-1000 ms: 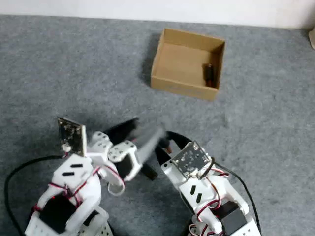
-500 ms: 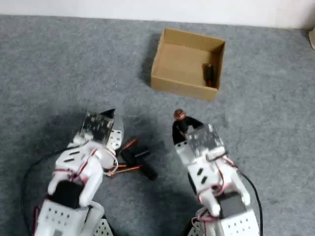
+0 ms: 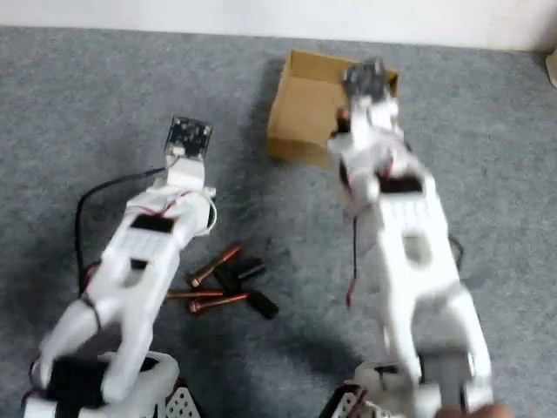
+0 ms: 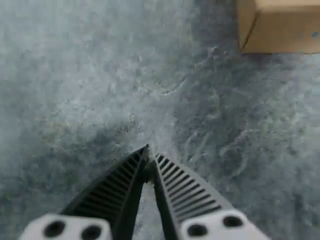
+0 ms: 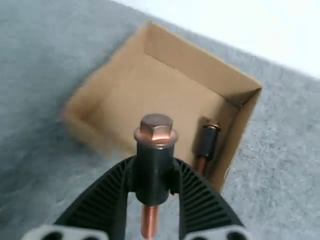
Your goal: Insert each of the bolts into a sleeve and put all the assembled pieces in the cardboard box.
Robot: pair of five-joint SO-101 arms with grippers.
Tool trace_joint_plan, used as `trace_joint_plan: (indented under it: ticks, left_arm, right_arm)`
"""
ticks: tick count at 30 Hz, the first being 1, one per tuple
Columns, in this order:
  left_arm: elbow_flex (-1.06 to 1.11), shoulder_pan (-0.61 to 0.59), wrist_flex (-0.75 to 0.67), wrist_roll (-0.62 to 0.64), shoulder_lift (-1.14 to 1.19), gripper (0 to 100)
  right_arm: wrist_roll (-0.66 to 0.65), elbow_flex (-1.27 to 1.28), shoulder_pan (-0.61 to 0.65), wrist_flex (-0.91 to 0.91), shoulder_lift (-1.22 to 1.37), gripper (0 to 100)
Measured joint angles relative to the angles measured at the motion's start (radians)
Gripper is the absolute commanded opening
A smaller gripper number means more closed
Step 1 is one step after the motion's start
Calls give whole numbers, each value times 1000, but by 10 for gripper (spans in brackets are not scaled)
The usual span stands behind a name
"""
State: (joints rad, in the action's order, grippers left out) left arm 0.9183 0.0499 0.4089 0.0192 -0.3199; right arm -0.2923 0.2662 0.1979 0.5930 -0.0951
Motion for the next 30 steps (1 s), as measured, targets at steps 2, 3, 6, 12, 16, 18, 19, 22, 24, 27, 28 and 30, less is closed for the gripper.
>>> trace_joint_plan:
  ticks: [2, 3, 6, 12, 16, 18, 19, 22, 24, 27, 28, 30]
  left_arm:
    - [-38, -2, 0, 5, 68, 7]
    - [-46, -2, 0, 6, 78, 7]
    - [-58, -3, 0, 6, 80, 7]
    - [-60, -3, -2, 6, 80, 7]
    - [-60, -3, -2, 6, 80, 7]
    - [-60, -3, -2, 6, 80, 7]
    - [-60, -3, -2, 6, 80, 7]
    - [-60, -3, -2, 6, 80, 7]
    - [-60, -3, -2, 6, 80, 7]
    - [-60, -3, -2, 6, 86, 7]
    - [-60, -3, -2, 6, 86, 7]
    - [-60, -3, -2, 6, 86, 7]
  right_arm:
    - [0, -219, -21, 83, 206, 5]
    - [-2, -336, -28, 129, 307, 5]
    - [-2, -686, -38, 262, 594, 5]
    - [-2, -1358, -35, 489, 1065, 5]
    - [-3, -1718, -34, 609, 1287, 10]
    - [-3, -1835, -34, 651, 1353, 28]
    - [-3, -1863, -34, 669, 1367, 60]
    - [-3, -1893, -34, 724, 1386, 238]
    - [-3, -1901, -34, 761, 1382, 358]
    - [-3, -1921, -34, 802, 1381, 437]
    - [-3, -1921, -34, 818, 1381, 433]
    - [-2, -1921, -34, 858, 1381, 426]
